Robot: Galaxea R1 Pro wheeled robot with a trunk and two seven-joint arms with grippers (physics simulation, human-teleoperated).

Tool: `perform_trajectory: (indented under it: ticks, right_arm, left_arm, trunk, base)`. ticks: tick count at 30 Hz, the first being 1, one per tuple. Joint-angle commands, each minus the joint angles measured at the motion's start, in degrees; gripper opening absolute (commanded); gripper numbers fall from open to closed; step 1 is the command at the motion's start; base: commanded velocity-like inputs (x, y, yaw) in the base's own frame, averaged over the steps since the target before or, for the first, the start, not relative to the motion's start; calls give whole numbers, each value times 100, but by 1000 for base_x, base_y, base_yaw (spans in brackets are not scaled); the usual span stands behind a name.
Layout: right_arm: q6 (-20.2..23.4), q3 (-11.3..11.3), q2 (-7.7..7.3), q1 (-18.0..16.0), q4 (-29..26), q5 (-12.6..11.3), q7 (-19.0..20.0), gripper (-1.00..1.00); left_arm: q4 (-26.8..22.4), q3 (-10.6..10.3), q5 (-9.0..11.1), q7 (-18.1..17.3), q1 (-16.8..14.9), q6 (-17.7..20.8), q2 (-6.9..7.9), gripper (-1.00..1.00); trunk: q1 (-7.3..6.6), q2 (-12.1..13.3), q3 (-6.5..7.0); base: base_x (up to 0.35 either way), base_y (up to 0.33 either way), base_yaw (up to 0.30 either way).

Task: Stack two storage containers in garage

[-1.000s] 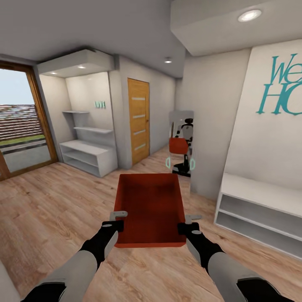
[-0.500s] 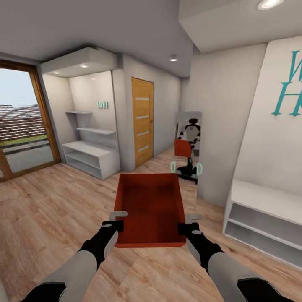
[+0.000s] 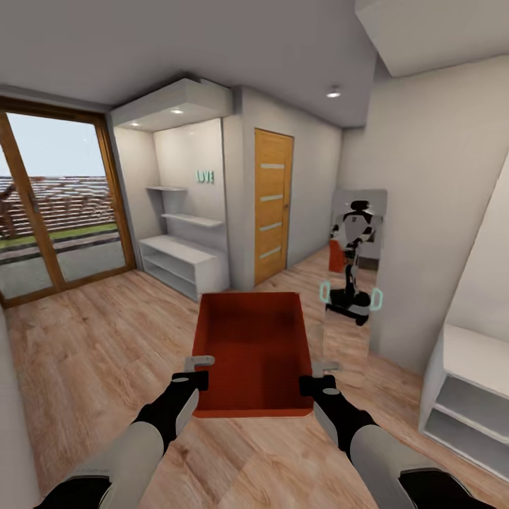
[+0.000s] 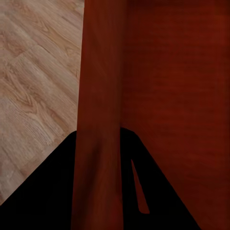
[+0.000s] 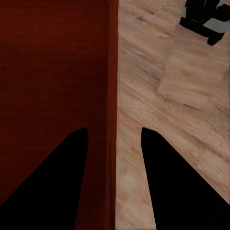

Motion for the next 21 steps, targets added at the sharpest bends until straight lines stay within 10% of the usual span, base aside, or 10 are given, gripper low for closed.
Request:
perform_trajectory:
  ticks: [1, 21]
  right_arm:
    - [12, -25, 32, 1, 15, -71, 3, -100]
    - [12, -25, 31, 3, 15, -70, 3, -100]
  left_arm:
    - [-23, 29, -26, -12, 2, -282, -14, -100]
    - [-23, 29, -26, -12, -1, -286, -11, -100]
  trunk:
    - [5, -4, -3]
    - [5, -4, -3]
  base:
    - [322, 0, 269]
    - [322, 0, 152]
